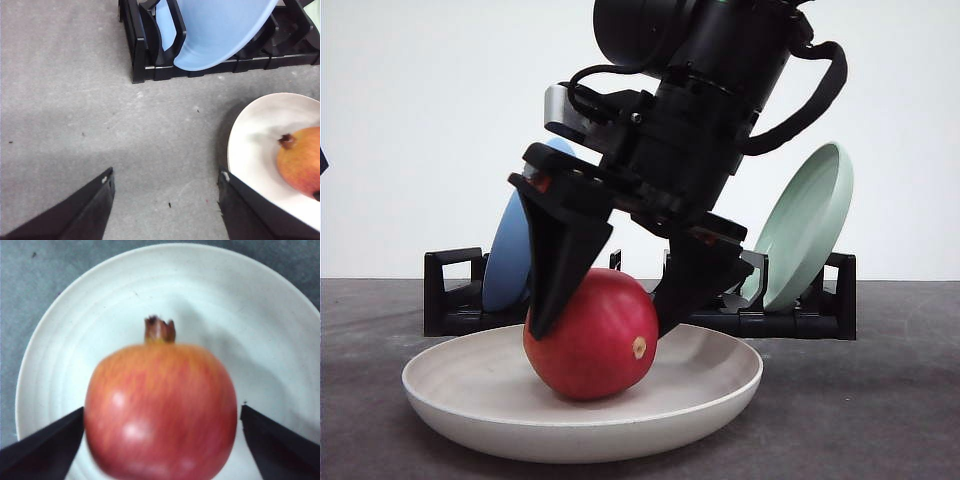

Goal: Place pomegranate in white plate

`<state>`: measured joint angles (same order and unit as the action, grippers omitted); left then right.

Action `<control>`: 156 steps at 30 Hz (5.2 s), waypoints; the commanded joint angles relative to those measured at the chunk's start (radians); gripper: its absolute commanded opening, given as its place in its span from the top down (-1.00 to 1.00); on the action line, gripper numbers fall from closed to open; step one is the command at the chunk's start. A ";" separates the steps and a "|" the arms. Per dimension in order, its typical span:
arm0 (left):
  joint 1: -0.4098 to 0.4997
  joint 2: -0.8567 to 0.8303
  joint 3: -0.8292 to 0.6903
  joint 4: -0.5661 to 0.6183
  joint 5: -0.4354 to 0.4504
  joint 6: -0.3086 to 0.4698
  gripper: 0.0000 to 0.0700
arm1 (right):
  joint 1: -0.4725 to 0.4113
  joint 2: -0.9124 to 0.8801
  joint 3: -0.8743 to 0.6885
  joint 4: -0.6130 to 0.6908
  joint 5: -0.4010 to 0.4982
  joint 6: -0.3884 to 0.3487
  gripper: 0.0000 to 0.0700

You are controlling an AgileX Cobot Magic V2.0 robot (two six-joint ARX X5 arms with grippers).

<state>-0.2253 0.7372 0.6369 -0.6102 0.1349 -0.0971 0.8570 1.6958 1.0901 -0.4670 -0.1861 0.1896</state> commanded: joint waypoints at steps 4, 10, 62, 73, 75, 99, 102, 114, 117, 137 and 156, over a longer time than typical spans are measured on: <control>-0.001 0.003 0.019 0.007 0.005 0.008 -0.12 | 0.003 -0.030 0.022 -0.001 -0.022 0.005 -0.93; -0.001 0.003 0.019 0.006 0.005 0.008 -0.12 | 0.003 -0.162 0.006 0.032 0.012 -0.073 -0.87; -0.002 0.000 0.019 0.004 0.005 -0.001 0.95 | -0.500 -0.901 -0.557 0.077 0.109 -0.074 0.90; 0.003 -0.018 0.014 0.002 0.005 0.007 0.95 | -0.500 -0.901 -0.557 0.077 0.109 -0.074 0.90; 0.013 -0.048 -0.009 0.033 0.005 0.022 0.95 | -0.500 -0.901 -0.557 0.077 0.109 -0.074 0.90; 0.186 -0.733 -0.595 0.369 -0.012 0.078 0.95 | -0.500 -0.901 -0.557 0.077 0.109 -0.074 0.90; 0.186 -0.735 -0.615 0.412 -0.042 0.078 0.95 | -0.500 -0.901 -0.557 0.077 0.109 -0.074 0.90; 0.186 -0.735 -0.625 0.424 -0.090 0.079 0.95 | -0.500 -0.901 -0.557 0.078 0.109 -0.074 0.90; 0.186 -0.733 -0.625 0.424 -0.090 0.079 0.95 | -0.500 -0.901 -0.557 0.078 0.109 -0.074 0.90; 0.186 -0.733 -0.625 0.424 -0.090 0.079 0.95 | -0.501 -0.926 -0.557 0.078 0.115 -0.101 0.90; 0.186 -0.733 -0.625 0.424 -0.090 0.079 0.95 | -0.738 -1.444 -0.905 0.281 0.143 -0.189 0.90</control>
<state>-0.0395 0.0041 0.0231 -0.1833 0.0498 -0.0260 0.1214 0.2655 0.1980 -0.2013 -0.0479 0.0056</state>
